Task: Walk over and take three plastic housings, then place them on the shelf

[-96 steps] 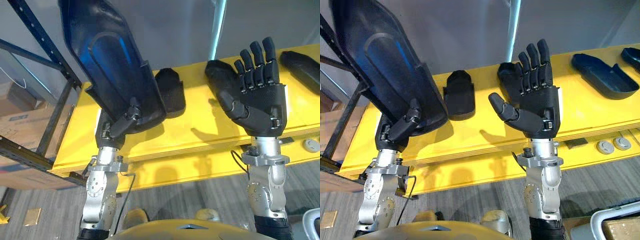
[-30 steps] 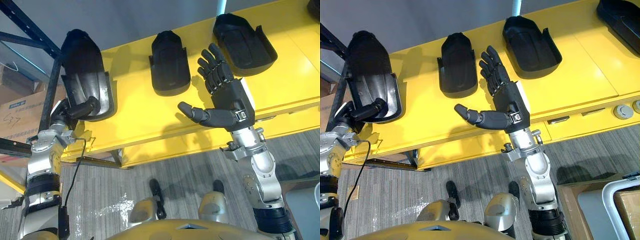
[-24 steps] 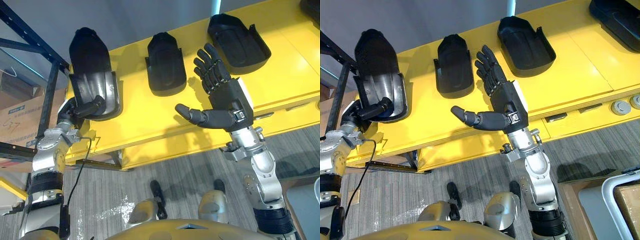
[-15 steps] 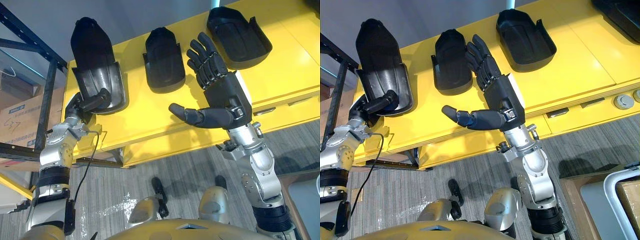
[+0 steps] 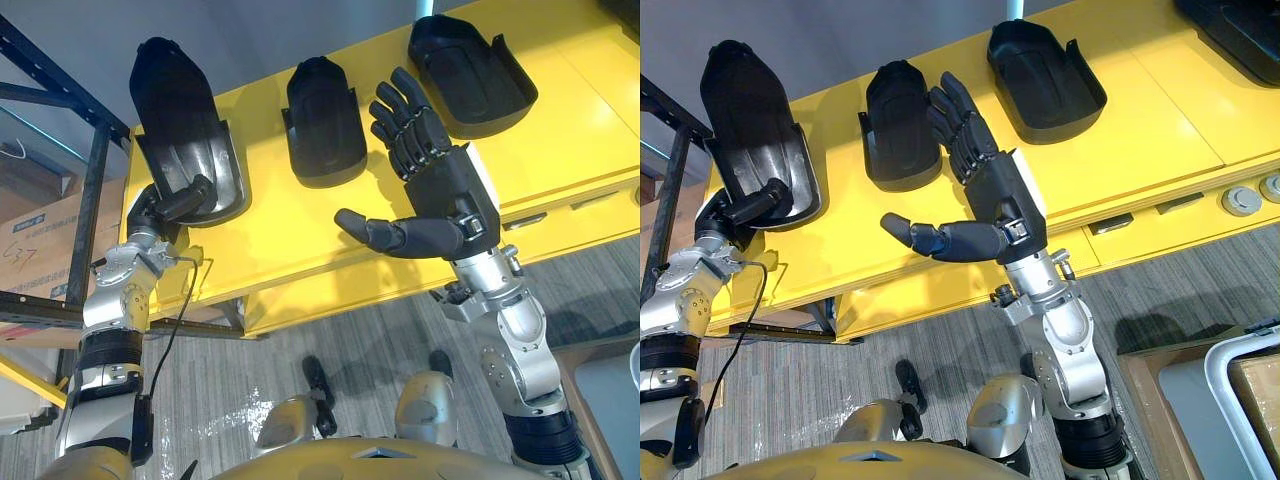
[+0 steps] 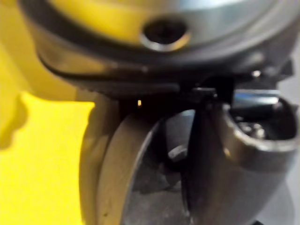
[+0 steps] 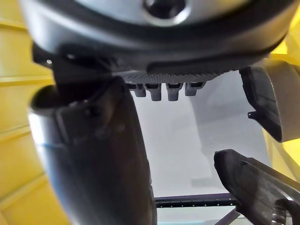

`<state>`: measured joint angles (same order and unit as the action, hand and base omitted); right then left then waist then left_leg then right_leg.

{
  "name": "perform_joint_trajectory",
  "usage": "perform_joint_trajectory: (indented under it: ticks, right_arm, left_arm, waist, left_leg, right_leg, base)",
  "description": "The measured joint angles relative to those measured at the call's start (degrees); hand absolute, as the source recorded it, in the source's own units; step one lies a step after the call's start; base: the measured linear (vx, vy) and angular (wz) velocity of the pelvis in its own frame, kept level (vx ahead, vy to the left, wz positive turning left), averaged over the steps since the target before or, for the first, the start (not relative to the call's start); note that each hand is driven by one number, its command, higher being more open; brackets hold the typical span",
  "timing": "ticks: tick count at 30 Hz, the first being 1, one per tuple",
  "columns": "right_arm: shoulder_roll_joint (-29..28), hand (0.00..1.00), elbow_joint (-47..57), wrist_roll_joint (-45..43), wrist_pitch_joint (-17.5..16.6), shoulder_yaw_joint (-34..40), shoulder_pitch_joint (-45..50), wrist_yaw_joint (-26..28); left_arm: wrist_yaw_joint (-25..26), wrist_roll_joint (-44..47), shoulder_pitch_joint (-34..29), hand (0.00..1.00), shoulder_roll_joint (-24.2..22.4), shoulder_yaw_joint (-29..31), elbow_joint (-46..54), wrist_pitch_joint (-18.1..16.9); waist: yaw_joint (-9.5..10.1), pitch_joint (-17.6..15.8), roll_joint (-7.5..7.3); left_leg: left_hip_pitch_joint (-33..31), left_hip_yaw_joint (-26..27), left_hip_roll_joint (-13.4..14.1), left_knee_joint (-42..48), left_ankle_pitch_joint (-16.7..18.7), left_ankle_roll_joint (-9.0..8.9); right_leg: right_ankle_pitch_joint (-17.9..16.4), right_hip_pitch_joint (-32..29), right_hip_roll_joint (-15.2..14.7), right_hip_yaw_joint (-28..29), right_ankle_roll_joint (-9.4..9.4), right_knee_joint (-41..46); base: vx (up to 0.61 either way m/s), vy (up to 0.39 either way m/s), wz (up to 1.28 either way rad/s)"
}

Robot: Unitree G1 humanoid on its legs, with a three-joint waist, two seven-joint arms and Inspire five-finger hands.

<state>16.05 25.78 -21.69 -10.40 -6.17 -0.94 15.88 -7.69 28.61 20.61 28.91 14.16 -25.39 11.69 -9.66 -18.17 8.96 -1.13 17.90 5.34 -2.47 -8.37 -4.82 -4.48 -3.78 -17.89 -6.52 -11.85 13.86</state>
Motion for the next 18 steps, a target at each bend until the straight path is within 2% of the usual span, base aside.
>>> perform_joint_trajectory:
  ticks: [1,2,18]
  right_arm:
    - [0.0,1.0,-0.02,0.0,0.0,0.04,0.0,0.0]
    - [0.0,1.0,-0.04,0.0,0.0,0.06,0.03,0.0]
    - [-0.02,1.0,-0.41,0.02,0.06,1.43,0.36,-0.09]
  left_arm:
    - [-0.03,0.0,0.0,0.0,0.0,0.0,0.0,0.02]
    - [-0.15,-0.06,0.0,1.0,0.0,0.01,0.01,0.14]
    - [-1.97,-2.53,-0.37,1.0,0.28,1.39,-0.58,2.29]
  waist:
    - [-0.02,0.0,0.0]
    - [-0.03,0.0,0.0]
    - [-0.06,0.03,-0.03]
  left_leg:
    - [0.0,-0.14,0.0,-0.03,-0.05,-0.01]
    - [0.02,-0.37,0.0,-0.12,-0.17,-0.01]
    - [1.74,-1.03,-0.23,-2.12,-1.23,0.08]
  right_leg:
    - [0.0,0.09,0.0,-0.13,0.0,-0.02]
    - [0.0,0.27,0.0,-0.35,0.0,-0.06]
    - [0.11,2.02,0.08,-1.27,-0.17,-0.95]
  base:
    - [-0.01,-0.009,0.08]
    - [-0.01,-0.01,0.08]
    - [0.0,-0.002,0.02]
